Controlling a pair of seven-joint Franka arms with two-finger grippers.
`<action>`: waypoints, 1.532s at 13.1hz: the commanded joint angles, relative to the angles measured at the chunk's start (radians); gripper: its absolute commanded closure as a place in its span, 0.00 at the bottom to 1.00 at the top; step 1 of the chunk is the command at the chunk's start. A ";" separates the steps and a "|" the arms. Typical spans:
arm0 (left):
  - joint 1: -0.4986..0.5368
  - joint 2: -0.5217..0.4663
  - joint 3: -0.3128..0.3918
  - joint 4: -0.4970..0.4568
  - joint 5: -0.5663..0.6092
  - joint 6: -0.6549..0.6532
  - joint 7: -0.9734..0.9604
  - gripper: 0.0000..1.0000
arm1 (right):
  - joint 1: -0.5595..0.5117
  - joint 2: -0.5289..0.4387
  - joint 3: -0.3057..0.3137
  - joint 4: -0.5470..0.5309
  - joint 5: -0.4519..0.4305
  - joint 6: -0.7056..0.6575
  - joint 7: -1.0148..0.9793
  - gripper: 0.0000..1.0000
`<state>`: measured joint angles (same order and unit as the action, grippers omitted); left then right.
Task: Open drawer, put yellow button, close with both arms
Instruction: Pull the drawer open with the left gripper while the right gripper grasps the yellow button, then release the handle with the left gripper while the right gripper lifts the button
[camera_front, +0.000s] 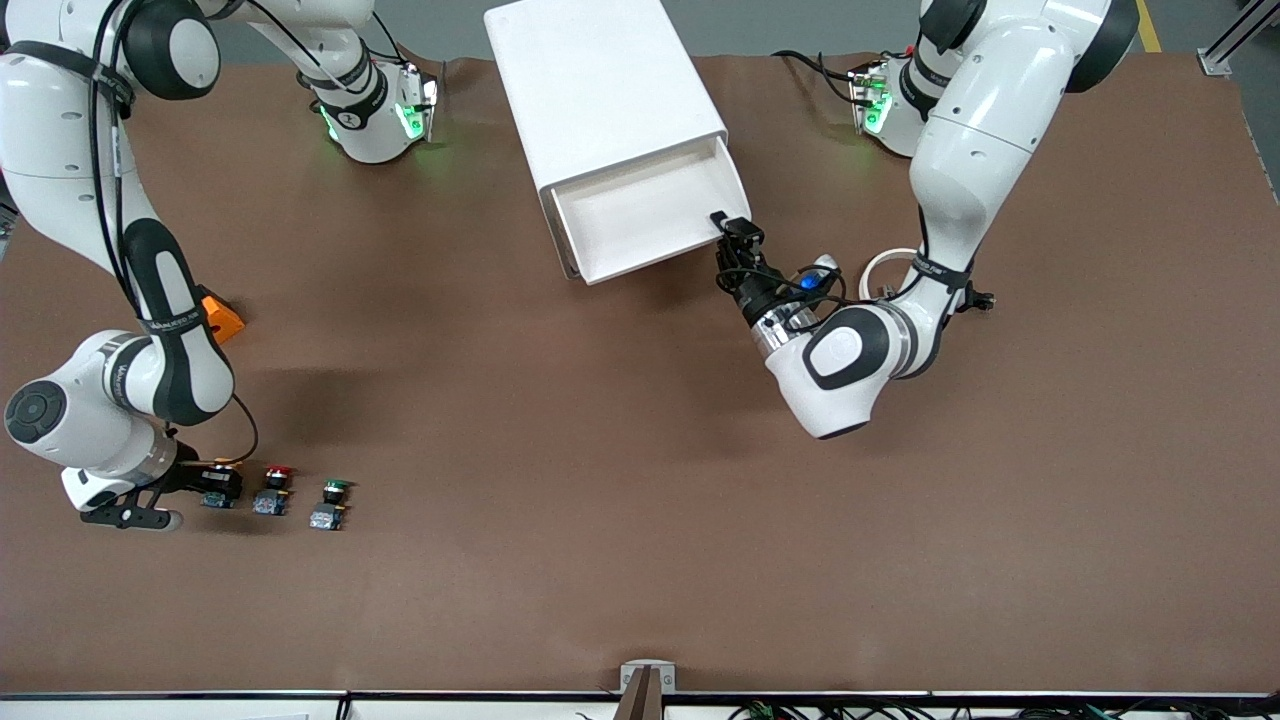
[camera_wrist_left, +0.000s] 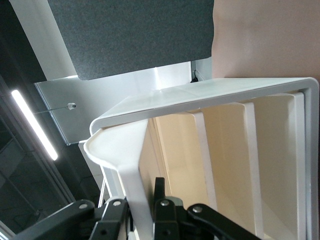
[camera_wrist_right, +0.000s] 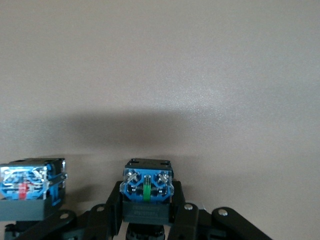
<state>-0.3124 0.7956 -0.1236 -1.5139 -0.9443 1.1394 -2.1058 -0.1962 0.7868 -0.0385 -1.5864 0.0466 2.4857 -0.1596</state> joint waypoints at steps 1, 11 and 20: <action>0.022 -0.001 -0.001 0.017 -0.002 -0.020 -0.010 0.87 | 0.006 -0.007 0.008 0.073 0.016 -0.133 0.023 1.00; 0.021 -0.007 -0.001 0.066 0.037 0.013 0.122 0.00 | 0.340 -0.446 0.009 0.052 0.016 -0.695 0.702 1.00; 0.070 -0.075 0.024 0.247 0.232 0.023 0.932 0.00 | 0.817 -0.682 0.006 -0.070 -0.001 -0.713 1.421 1.00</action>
<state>-0.2347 0.7316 -0.1166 -1.3111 -0.7660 1.1554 -1.3145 0.5569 0.1789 -0.0174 -1.5581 0.0594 1.7426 1.1720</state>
